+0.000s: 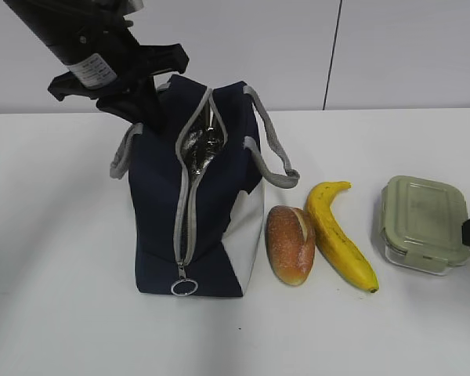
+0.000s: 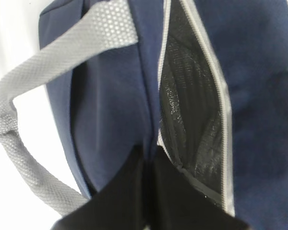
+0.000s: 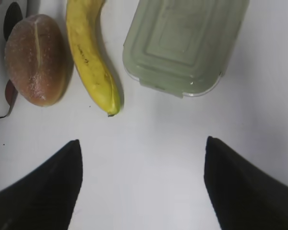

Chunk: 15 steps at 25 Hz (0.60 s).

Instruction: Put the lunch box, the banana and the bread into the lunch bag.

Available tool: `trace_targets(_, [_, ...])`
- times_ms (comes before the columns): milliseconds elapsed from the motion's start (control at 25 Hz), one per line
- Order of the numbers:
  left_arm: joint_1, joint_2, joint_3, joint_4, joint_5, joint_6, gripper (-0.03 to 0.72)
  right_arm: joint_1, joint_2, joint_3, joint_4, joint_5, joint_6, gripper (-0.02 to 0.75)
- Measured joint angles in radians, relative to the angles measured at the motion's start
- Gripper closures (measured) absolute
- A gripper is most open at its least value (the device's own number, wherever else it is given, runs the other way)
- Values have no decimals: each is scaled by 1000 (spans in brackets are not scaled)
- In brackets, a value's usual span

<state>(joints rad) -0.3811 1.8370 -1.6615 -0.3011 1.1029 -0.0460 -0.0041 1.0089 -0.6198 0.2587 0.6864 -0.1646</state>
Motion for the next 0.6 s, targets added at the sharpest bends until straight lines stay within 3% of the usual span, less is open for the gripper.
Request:
trace_targets(120, [0, 0, 0, 0, 0, 0, 688, -65, 75, -43, 80, -7, -93, 155])
trace_targets(400, [0, 0, 0, 0, 0, 0, 688, -296, 223, -79, 469, 44, -449, 155])
trace_targets(600, [0, 0, 0, 0, 0, 0, 688, -365, 359, -86, 610, 89, -568, 155])
